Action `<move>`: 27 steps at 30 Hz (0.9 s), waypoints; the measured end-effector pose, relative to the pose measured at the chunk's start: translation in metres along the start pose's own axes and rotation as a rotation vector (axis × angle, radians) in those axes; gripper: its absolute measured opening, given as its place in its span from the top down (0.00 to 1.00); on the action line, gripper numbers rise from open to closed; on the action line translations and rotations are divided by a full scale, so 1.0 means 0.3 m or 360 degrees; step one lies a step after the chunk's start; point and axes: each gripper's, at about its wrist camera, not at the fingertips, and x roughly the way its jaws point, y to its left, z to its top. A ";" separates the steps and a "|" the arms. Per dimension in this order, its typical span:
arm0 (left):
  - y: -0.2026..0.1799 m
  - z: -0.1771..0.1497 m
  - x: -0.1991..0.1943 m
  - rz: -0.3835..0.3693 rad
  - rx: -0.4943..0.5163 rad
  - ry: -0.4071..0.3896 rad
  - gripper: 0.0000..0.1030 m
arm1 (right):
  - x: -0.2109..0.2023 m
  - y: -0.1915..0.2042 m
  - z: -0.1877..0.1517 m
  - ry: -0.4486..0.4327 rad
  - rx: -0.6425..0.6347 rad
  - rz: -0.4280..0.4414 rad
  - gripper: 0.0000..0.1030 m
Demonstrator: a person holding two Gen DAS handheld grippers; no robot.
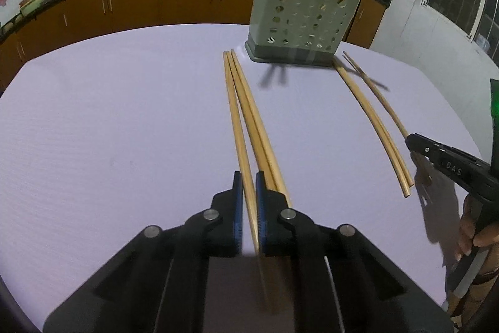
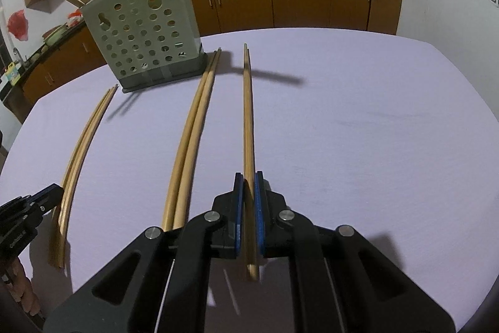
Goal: Organize utensils
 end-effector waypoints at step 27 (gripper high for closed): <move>0.231 0.059 0.009 0.0205 -0.0168 -0.0021 0.90 | 0.003 -0.009 0.006 -0.0001 -0.0051 -0.0008 0.92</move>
